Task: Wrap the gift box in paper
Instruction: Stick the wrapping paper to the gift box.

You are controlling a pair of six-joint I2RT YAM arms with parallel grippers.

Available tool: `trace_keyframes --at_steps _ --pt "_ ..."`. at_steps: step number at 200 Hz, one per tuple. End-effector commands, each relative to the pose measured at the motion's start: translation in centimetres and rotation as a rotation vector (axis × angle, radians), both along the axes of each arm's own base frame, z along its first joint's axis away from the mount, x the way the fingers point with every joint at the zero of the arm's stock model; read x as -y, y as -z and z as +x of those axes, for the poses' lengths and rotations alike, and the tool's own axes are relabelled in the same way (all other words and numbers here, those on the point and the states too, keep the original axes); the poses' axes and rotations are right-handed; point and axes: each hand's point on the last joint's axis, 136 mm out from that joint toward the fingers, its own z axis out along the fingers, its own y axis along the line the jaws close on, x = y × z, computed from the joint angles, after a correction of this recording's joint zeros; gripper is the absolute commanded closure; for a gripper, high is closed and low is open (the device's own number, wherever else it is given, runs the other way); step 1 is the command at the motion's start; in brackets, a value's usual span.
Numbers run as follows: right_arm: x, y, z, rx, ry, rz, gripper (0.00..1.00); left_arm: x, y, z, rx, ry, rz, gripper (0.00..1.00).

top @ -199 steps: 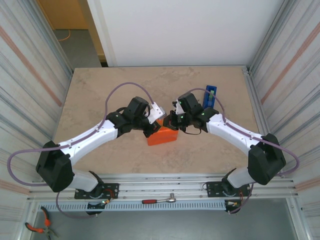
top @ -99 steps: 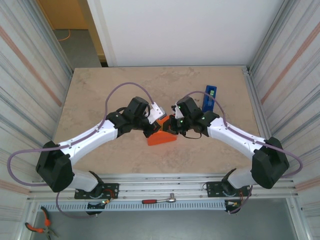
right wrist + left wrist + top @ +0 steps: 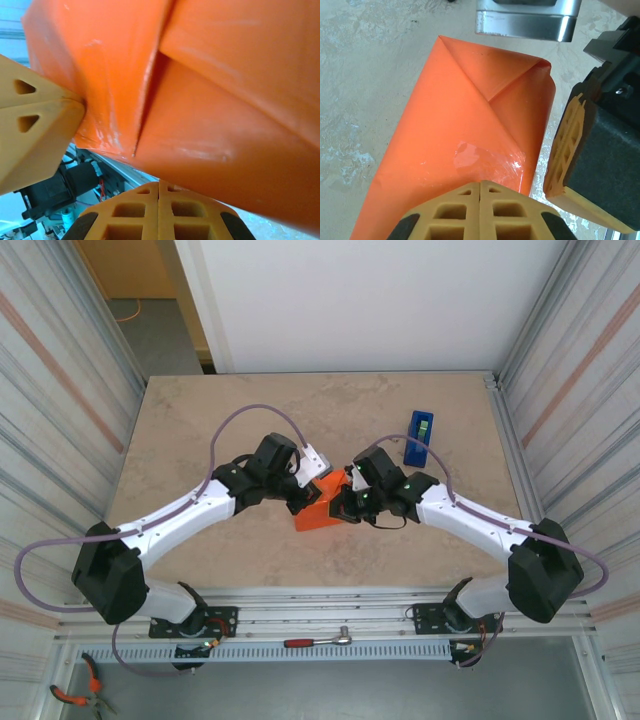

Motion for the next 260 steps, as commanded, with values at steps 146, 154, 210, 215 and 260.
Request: trace_keyframes --at_steps 146,154,210,215,260 --pt "0.5 -1.8 0.1 0.04 0.049 0.01 1.0 -0.7 2.6 -1.2 -0.074 0.011 0.067 1.0" --pt "0.1 -1.8 0.1 0.041 0.045 0.016 1.0 -0.7 2.7 -1.2 -0.075 0.012 0.066 1.0" --pt "-1.0 -1.7 1.3 0.052 0.057 0.027 1.0 -0.7 2.7 -1.2 -0.076 0.011 0.064 1.0" --pt "-1.1 -1.7 1.4 0.054 0.06 0.027 1.0 -0.7 2.6 -1.2 -0.074 0.014 0.064 1.0" --pt "-1.8 -0.8 2.0 0.062 0.108 0.032 1.0 -0.7 2.7 -1.2 -0.08 0.015 0.063 1.0"
